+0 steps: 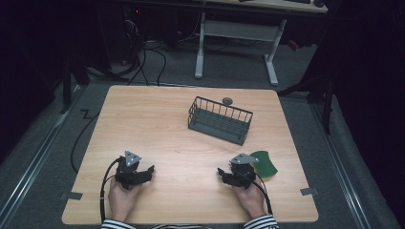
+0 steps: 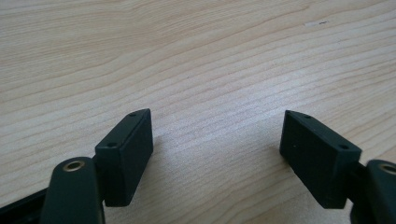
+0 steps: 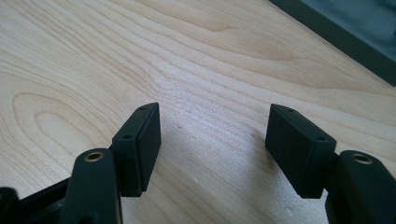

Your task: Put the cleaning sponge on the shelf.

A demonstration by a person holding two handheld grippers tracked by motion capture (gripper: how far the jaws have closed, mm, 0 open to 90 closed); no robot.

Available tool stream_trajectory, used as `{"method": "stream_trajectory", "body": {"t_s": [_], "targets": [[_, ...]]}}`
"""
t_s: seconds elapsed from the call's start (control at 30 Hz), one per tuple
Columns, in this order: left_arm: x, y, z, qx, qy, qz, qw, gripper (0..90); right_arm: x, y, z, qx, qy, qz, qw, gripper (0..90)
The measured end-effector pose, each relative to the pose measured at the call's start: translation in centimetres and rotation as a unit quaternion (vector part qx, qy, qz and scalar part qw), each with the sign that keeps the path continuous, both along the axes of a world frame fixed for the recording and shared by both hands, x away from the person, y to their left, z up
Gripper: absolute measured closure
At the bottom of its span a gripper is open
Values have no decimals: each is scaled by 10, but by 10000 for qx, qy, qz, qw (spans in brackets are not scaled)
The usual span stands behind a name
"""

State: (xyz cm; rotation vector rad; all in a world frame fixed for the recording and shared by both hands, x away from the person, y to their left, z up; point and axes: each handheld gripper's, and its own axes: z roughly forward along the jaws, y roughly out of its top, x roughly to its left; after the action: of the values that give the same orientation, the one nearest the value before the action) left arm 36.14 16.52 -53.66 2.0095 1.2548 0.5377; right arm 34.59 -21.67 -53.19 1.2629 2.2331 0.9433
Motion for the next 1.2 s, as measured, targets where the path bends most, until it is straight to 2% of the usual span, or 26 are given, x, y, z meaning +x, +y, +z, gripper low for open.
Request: {"method": "stream_trajectory", "body": {"t_s": [0.47,1.0,1.2], "targets": [[1,-1,0,7,42,-59,10000,220,0,0,0,4,17,59,10000,337],[1,-3,0,12,46,36,10000,213,-1,0,0,-2,9,42,10000,341],[2,-3,0,-131,71,26,9999,214,-2,1,1,-17,39,-5,10000,356]]}}
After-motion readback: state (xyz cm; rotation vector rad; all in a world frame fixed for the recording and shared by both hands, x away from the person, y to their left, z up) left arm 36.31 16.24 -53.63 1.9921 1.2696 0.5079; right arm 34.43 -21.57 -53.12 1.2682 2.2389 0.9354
